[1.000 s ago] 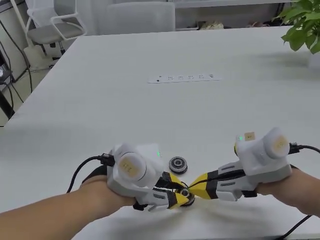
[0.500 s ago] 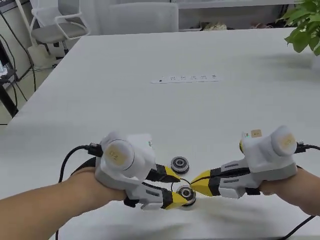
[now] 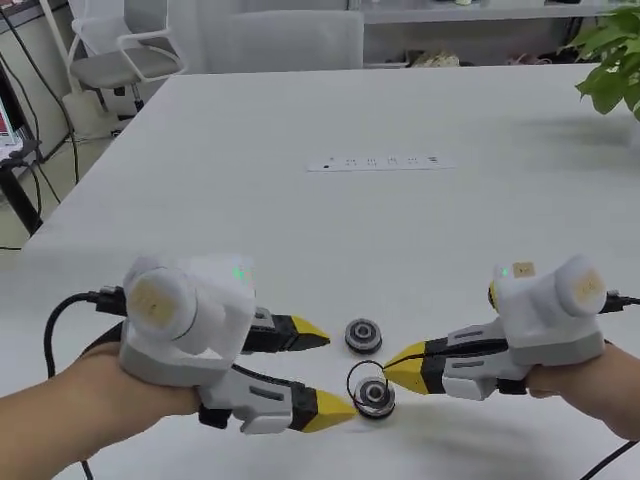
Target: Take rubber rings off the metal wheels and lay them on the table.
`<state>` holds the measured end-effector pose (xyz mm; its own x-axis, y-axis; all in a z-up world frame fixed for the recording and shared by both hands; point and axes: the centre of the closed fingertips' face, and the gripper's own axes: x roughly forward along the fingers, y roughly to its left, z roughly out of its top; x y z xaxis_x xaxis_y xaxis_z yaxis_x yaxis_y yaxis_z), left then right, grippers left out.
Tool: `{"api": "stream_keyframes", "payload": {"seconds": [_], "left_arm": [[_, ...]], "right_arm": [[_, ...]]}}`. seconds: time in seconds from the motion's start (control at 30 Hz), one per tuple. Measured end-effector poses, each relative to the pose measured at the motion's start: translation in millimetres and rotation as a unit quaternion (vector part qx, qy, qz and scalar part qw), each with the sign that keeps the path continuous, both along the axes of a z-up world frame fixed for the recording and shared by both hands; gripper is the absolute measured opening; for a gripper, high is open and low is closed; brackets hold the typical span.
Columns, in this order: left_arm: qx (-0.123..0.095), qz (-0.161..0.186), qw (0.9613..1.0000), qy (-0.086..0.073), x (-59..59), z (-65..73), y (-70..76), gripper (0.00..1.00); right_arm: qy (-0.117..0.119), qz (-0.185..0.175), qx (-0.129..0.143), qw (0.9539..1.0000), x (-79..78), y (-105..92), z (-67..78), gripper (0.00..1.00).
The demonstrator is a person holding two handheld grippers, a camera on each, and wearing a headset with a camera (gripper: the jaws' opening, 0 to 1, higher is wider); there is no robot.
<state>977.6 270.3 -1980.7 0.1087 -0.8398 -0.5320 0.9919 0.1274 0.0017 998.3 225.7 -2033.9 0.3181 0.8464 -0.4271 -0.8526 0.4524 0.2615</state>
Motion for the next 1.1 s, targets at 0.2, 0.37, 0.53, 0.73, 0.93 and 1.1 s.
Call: {"api": "stream_keyframes", "payload": {"seconds": [0.2, 0.37, 0.53, 0.73, 0.93, 1.1], "left_arm": [[-0.023, 0.021, 0.9995, -0.008, -2.5, 19.8, 10.5, 0.53], [-0.032, 0.033, 0.9987, -0.019, -6.0, 31.3, 20.5, 0.58], [-0.040, 0.051, 0.9978, -0.013, -8.4, 36.9, 31.3, 0.68], [-0.043, 0.072, 0.9963, -0.021, -8.0, 42.1, 43.7, 0.75], [-0.048, 0.097, 0.9939, -0.023, -6.2, 44.1, 56.5, 0.84], [-0.049, 0.117, 0.9918, -0.014, -5.7, 42.1, 65.6, 0.90]], "right_arm": [[0.000, -0.001, 0.004, 1.0000, 0.8, 0.9, 3.9, 0.00], [-0.003, -0.003, 0.009, 1.0000, 3.0, 2.0, 9.6, 0.00], [-0.005, -0.002, 0.011, 0.9999, 5.6, 4.6, 14.2, 0.00], [-0.009, 0.001, 0.013, 0.9999, 9.1, 10.3, 19.3, 0.00], [-0.009, 0.007, 0.015, 0.9998, 12.0, 18.8, 21.7, 0.00], [-0.009, 0.013, 0.014, 0.9998, 12.5, 25.7, 21.8, 0.00]]}}
